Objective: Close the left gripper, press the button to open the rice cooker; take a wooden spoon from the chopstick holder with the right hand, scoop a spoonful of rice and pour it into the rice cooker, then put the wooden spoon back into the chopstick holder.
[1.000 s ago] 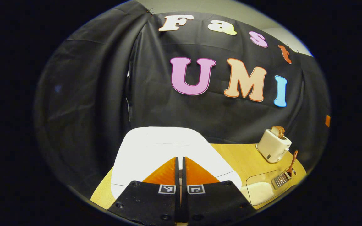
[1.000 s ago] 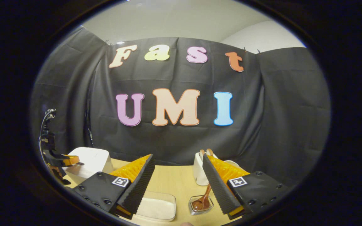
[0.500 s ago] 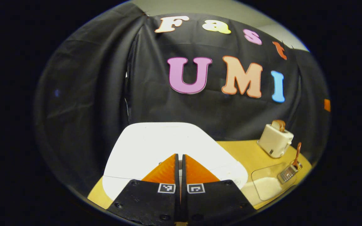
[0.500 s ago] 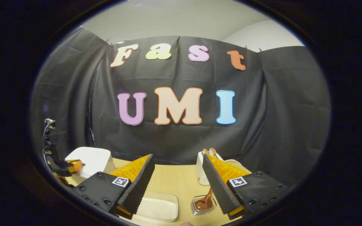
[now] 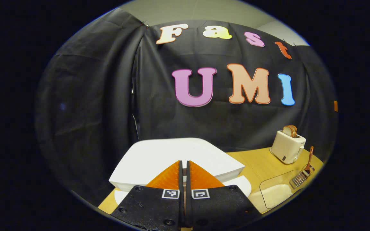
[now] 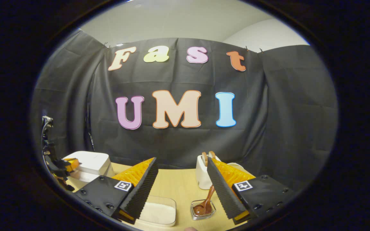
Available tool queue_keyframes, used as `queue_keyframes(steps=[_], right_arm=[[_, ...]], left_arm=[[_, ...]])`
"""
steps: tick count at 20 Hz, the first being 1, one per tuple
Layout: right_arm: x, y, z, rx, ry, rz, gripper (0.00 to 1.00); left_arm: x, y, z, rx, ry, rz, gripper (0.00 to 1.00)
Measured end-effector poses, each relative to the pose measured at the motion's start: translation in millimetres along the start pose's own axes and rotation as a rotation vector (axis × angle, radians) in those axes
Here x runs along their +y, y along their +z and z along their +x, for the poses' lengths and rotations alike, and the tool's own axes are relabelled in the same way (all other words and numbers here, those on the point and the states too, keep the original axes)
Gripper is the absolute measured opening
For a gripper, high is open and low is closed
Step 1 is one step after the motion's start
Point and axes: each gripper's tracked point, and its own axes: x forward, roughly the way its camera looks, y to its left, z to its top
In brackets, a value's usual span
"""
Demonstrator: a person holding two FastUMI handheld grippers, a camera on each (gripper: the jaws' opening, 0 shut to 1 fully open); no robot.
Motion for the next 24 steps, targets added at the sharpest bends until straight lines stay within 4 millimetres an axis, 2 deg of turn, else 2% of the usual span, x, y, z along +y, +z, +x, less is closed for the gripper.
queue_keyframes(steps=[3,7,9,11,13,14,15,18,21,22,24], right_arm=[[-3.4,0.8,3.5,-0.004,0.003,0.008,0.95],[-7.4,4.3,6.8,-0.016,0.009,0.013,0.95],[-10.8,5.7,9.2,-0.019,0.008,0.018,0.95],[-14.1,5.6,13.5,-0.022,0.009,0.021,0.95],[-18.2,7.3,17.3,-0.031,0.007,0.018,0.95],[-21.1,6.0,19.1,-0.034,0.004,0.013,0.95],[-24.5,5.8,21.6,-0.036,0.002,0.007,0.95],[-36.1,3.0,30.2,-0.037,-0.006,0.007,0.95],[-47.1,-4.6,45.1,-0.027,0.001,0.018,1.00],[-50.9,-11.4,50.8,-0.013,0.006,0.023,0.99],[-61.8,-26.7,63.3,0.022,0.007,0.039,0.97]], left_arm=[[5.7,31.3,8.2,-0.037,0.008,-0.012,0.00],[11.7,65.6,2.5,-0.115,0.034,0.005,0.00],[5.9,80.2,-3.7,-0.152,0.027,0.020,0.00],[0.7,92.6,-11.9,-0.181,0.019,0.018,0.04],[-7.5,116.1,-23.1,-0.237,-0.005,0.024,0.05],[-15.1,124.0,-27.2,-0.254,-0.023,0.032,0.09],[-20.1,129.3,-33.1,-0.265,-0.037,0.038,0.24],[-39.0,146.9,-47.2,-0.291,-0.073,0.027,0.53],[-53.5,150.7,-63.5,-0.290,-0.083,-0.007,0.90],[-57.7,150.7,-68.6,-0.286,-0.082,-0.012,0.94],[-60.7,150.4,-78.4,-0.279,-0.072,-0.018,0.95]])
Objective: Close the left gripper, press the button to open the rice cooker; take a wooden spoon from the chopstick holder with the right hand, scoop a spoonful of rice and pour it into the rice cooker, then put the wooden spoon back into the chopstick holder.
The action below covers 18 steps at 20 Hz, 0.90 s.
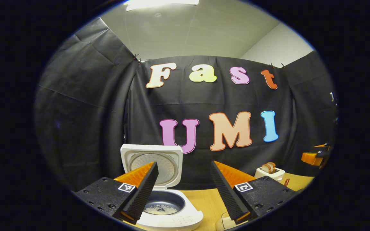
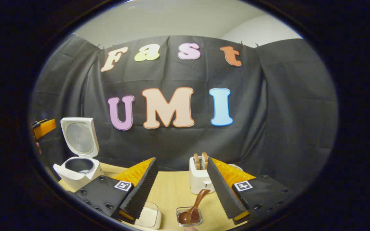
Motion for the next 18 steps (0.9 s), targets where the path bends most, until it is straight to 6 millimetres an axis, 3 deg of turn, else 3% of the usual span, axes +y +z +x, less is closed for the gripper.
queue_keyframes(steps=[2,3,4,8,12,18], right_arm=[[-13.3,-16.6,14.1,0.040,-0.013,0.000,0.95],[-19.0,-26.2,21.3,0.062,-0.018,0.003,1.00],[-24.0,-36.6,27.7,0.088,-0.020,0.009,0.95],[-37.7,-80.1,53.4,0.200,-0.018,0.053,0.95],[-51.4,-122.8,69.4,0.303,-0.041,0.062,0.97],[-54.9,-179.7,83.8,0.449,-0.041,0.093,0.98]], left_arm=[[-0.3,1.0,-7.9,0.006,0.015,-0.009,0.95],[0.7,-0.9,-11.2,0.015,0.025,-0.012,0.96],[2.5,-3.0,-15.0,0.026,0.032,-0.013,0.95],[13.2,-14.2,-25.4,0.070,0.080,-0.010,0.95],[19.7,-12.2,-34.4,0.079,0.108,-0.004,0.94],[24.9,-13.7,-46.2,0.098,0.159,0.025,0.94]])
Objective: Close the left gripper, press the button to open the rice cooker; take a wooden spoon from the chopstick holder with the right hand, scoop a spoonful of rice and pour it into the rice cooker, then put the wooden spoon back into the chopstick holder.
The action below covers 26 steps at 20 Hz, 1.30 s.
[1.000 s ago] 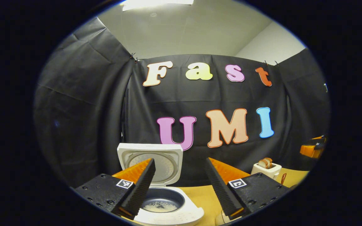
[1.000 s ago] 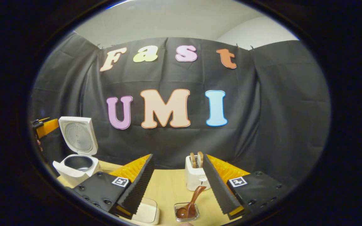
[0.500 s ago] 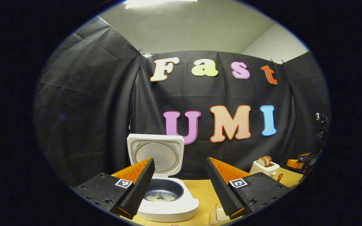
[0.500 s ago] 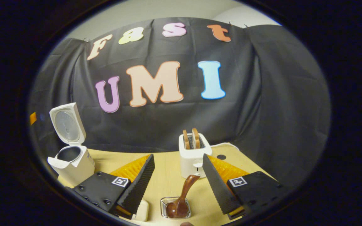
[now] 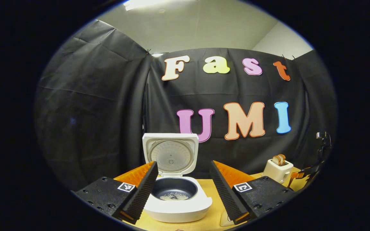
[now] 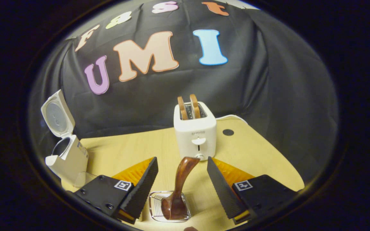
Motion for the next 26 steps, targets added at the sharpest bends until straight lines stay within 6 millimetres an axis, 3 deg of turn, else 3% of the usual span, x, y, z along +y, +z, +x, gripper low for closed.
queue_keyframes(steps=[9,14,18,20,26], right_arm=[[17.5,-43.4,25.5,0.154,0.082,0.060,0.93],[20.2,-57.0,34.1,0.205,0.073,0.068,0.52],[18.9,-52.5,32.5,0.189,0.062,0.090,0.24],[21.8,-42.7,21.2,0.160,0.071,0.101,0.19],[32.3,-23.5,-11.9,0.074,0.097,0.021,0.19]], left_arm=[[9.8,-3.1,-15.0,0.013,0.059,0.027,0.95],[17.3,-2.2,-19.5,0.016,0.083,0.036,0.95],[20.7,-3.1,-20.5,0.017,0.090,0.038,0.94],[18.9,-2.2,-18.9,0.014,0.084,0.036,0.94],[16.7,-3.0,-12.9,0.000,0.064,0.016,0.95]])
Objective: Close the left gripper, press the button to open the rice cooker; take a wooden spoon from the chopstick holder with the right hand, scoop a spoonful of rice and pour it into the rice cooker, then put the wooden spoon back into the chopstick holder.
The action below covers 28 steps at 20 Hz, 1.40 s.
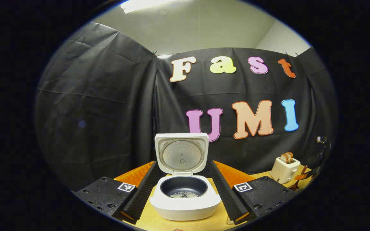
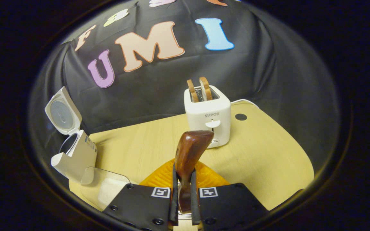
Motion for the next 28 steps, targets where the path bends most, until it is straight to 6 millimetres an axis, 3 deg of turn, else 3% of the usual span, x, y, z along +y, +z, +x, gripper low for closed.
queue_keyframes(steps=[3,7,10,13,20,28], right_arm=[[6.5,9.3,-15.5,-0.026,0.010,-0.036,0.19],[21.6,40.3,-43.3,-0.120,0.028,-0.073,0.19],[38.5,62.2,-63.4,-0.172,0.052,-0.084,0.19],[61.7,69.0,-75.8,-0.186,0.097,-0.071,0.19],[120.6,51.9,-82.7,-0.175,0.198,-0.119,0.19],[161.2,9.6,-65.9,-0.123,0.237,-0.186,0.19]], left_arm=[[-1.7,-1.6,2.1,0.003,-0.017,-0.012,0.95],[0.8,-2.7,4.9,0.001,-0.027,-0.025,0.95],[4.9,-2.4,4.2,0.001,-0.034,-0.046,0.95],[8.6,-4.3,2.2,0.004,-0.038,-0.053,0.95],[26.2,0.4,-5.8,-0.007,-0.026,-0.037,0.95],[42.8,2.9,-17.2,-0.009,-0.007,-0.014,0.94]])
